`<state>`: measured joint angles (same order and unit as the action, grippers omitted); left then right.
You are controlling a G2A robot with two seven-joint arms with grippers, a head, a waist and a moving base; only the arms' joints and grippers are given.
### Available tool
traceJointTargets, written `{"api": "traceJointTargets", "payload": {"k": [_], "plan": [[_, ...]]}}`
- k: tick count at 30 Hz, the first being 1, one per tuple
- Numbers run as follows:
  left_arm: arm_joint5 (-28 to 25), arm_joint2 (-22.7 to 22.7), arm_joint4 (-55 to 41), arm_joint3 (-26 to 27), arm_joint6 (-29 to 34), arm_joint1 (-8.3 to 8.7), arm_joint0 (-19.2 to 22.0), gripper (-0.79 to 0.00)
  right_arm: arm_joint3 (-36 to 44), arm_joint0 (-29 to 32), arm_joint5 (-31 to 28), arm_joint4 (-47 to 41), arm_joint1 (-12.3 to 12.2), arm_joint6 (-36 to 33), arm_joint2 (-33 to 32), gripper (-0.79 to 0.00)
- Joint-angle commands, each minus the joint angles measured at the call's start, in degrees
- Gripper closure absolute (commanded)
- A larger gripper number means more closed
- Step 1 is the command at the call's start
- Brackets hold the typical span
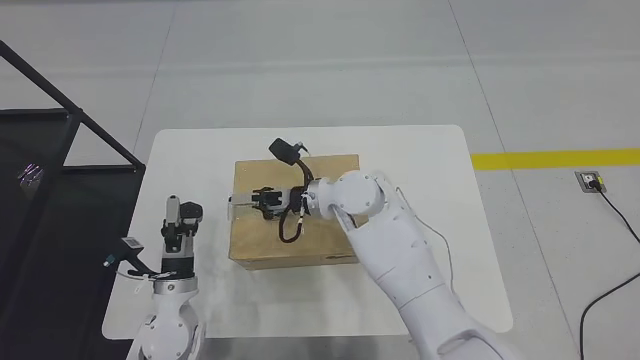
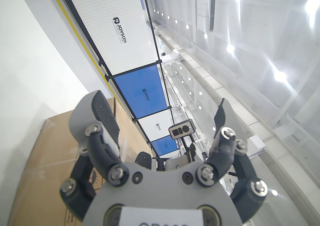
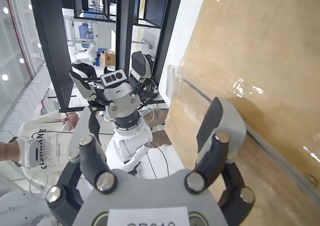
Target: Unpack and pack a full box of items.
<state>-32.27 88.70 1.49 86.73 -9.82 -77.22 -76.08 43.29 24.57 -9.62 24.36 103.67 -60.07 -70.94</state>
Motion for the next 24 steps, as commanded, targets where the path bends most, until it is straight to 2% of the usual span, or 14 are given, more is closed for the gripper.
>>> {"api": "traceJointTargets", "payload": {"k": [1,12,15,20,24], "plan": [[0.2,-0.1,0.2,0.0,0.3,-0.03,0.2,-0.785,1.5,1.0,0.5,0.8,-0.5,-0.3,-0.3,-0.785],[0.5,-0.6,0.7,-0.1,1.5,-0.24,1.3,-0.785,13.0,8.7,3.9,0.9,-3.9,-3.8,-5.8,-0.785],[0.6,-0.8,0.7,-0.2,2.0,-0.29,1.5,-0.785,16.4,10.9,6.4,0.0,-4.8,-4.8,-8.1,-0.785],[0.5,-1.0,0.8,-0.4,2.4,-0.38,1.8,-0.785,18.2,12.5,10.2,-1.0,-5.9,-3.8,-10.2,-0.785],[0.4,-0.8,0.6,-0.5,2.6,-0.42,1.8,-0.785,19.6,13.7,9.8,-2.0,-6.6,-2.2,-11.4,-0.785]]}}
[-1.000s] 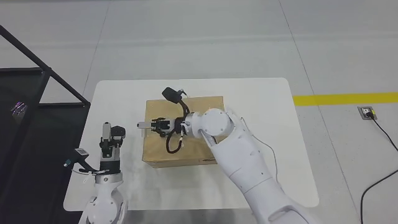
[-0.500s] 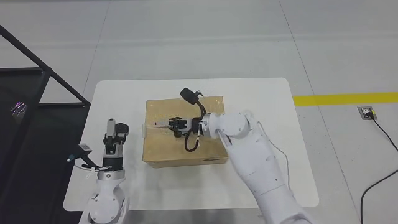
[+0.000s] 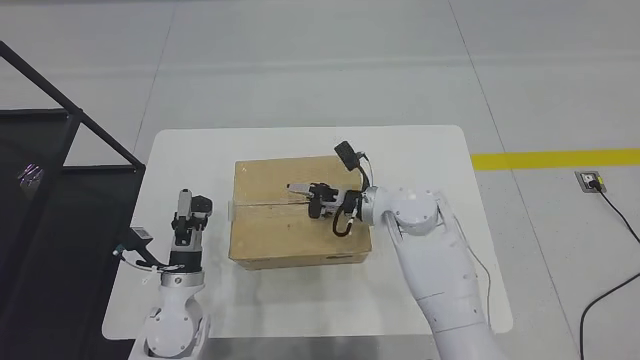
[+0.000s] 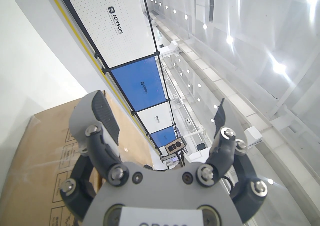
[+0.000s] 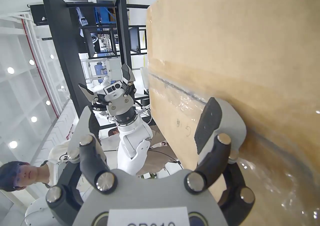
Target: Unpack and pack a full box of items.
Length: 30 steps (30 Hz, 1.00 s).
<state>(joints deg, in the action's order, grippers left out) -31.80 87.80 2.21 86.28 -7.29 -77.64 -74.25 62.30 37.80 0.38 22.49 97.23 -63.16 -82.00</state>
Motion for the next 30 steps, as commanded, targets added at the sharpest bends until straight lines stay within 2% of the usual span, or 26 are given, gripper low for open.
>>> {"api": "traceJointTargets", "payload": {"k": [1,8,13,23,26,30], "plan": [[-0.1,0.1,-0.2,-0.1,0.2,0.00,0.0,-0.785,1.4,1.2,-0.1,-0.2,-0.4,1.7,-0.8,-0.785],[-0.4,0.4,-0.4,-0.2,0.8,-0.04,-0.2,-0.785,7.4,5.6,2.0,-0.9,-2.0,2.1,-3.9,-0.785],[-0.3,0.6,-0.5,-0.1,1.1,-0.06,-0.3,-0.785,13.0,10.2,1.3,-3.1,-3.0,4.0,-6.4,-0.785],[-1.4,0.8,-0.8,1.3,1.2,-0.17,-0.9,-0.785,18.3,15.5,3.7,-7.0,-4.4,11.2,-9.6,-0.785],[-3.3,0.8,-3.6,2.4,1.6,-0.25,-1.3,-0.785,19.7,17.3,1.6,-10.2,-4.6,13.6,-10.5,-0.785],[-4.1,0.7,-11.5,5.1,6.0,-0.19,-2.1,-0.785,22.2,21.0,-8.3,-17.6,-4.8,13.9,-10.9,-0.785]]}}
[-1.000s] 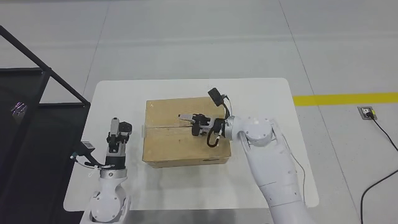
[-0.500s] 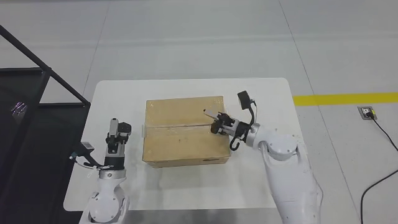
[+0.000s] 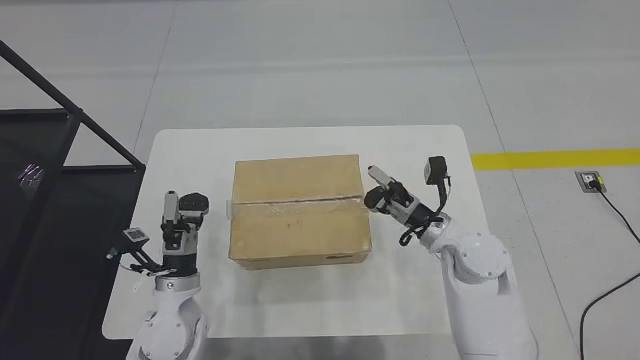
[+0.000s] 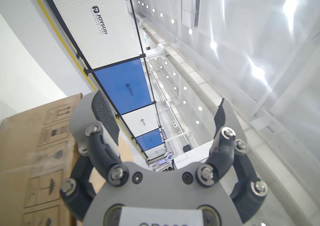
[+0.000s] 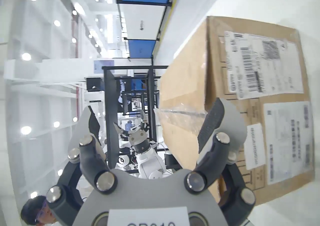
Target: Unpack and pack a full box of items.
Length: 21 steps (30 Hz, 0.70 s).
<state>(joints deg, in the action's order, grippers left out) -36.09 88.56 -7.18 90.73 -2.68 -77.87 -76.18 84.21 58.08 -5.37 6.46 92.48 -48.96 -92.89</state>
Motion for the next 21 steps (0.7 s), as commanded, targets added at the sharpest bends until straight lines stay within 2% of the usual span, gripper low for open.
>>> {"api": "traceJointTargets", "payload": {"k": [1,5,7,12,21], "plan": [[0.8,-0.2,-3.5,1.3,2.9,0.09,-0.4,-0.785,0.6,1.4,-4.2,-2.4,-0.2,-0.3,-0.1,-0.785],[3.8,-1.4,-5.5,3.1,8.2,0.24,-0.7,-0.785,1.5,2.5,-7.7,-3.5,-0.6,-1.2,1.1,-0.785],[5.3,-1.9,-3.6,3.1,10.0,0.36,-0.6,-0.785,1.7,2.6,-8.5,-3.4,-0.9,-1.3,1.8,-0.785],[7.7,-3.3,-2.2,2.1,12.0,0.39,-0.2,-0.785,1.6,1.9,-8.4,-2.6,-1.4,-2.1,3.7,-0.785],[11.5,-1.6,-2.4,-0.6,12.4,0.69,0.8,-0.785,0.5,0.1,-8.0,-2.8,-2.3,-1.4,6.0,-0.785]]}}
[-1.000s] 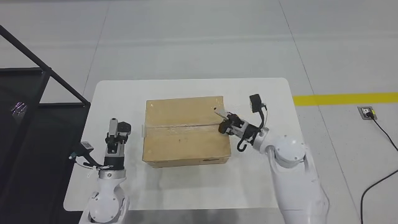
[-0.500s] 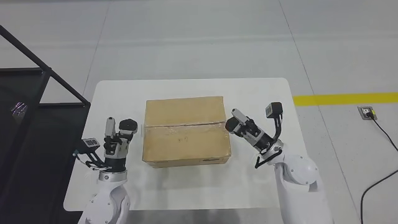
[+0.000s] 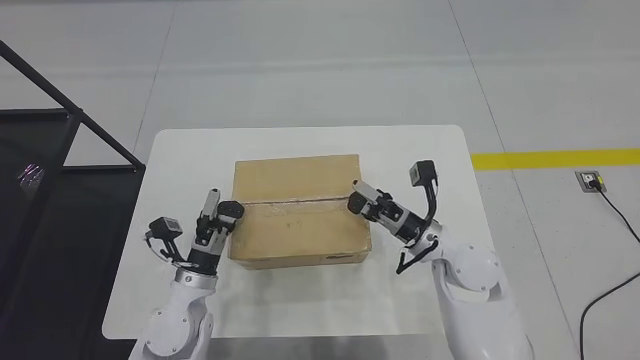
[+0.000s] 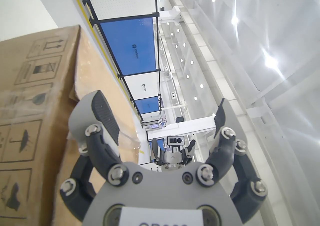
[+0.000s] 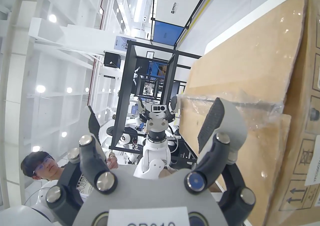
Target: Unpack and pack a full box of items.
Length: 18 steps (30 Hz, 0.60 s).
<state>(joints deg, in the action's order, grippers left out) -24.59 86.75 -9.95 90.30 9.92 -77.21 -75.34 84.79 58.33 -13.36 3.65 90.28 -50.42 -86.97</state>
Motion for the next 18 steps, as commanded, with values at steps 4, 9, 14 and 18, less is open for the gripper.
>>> {"api": "traceJointTargets", "payload": {"k": [4,9,14,18], "plan": [[-0.2,1.2,0.9,-0.9,-0.9,0.16,-0.3,-0.785,-0.3,-0.6,0.2,-0.3,-0.5,0.4,0.9,-0.785],[-0.5,1.9,0.7,-1.1,-1.3,0.24,-0.4,-0.785,-0.6,-0.9,0.1,-0.7,-1.0,0.9,1.7,-0.785],[-1.8,2.0,0.6,0.8,-2.3,0.21,-0.9,-0.785,-0.7,-1.0,0.0,-1.2,-1.5,1.4,2.3,-0.785],[-2.0,0.5,-1.1,3.8,-0.2,0.11,-1.6,-0.785,-0.6,-0.9,0.1,-1.5,-1.8,1.9,2.8,-0.785]]}}
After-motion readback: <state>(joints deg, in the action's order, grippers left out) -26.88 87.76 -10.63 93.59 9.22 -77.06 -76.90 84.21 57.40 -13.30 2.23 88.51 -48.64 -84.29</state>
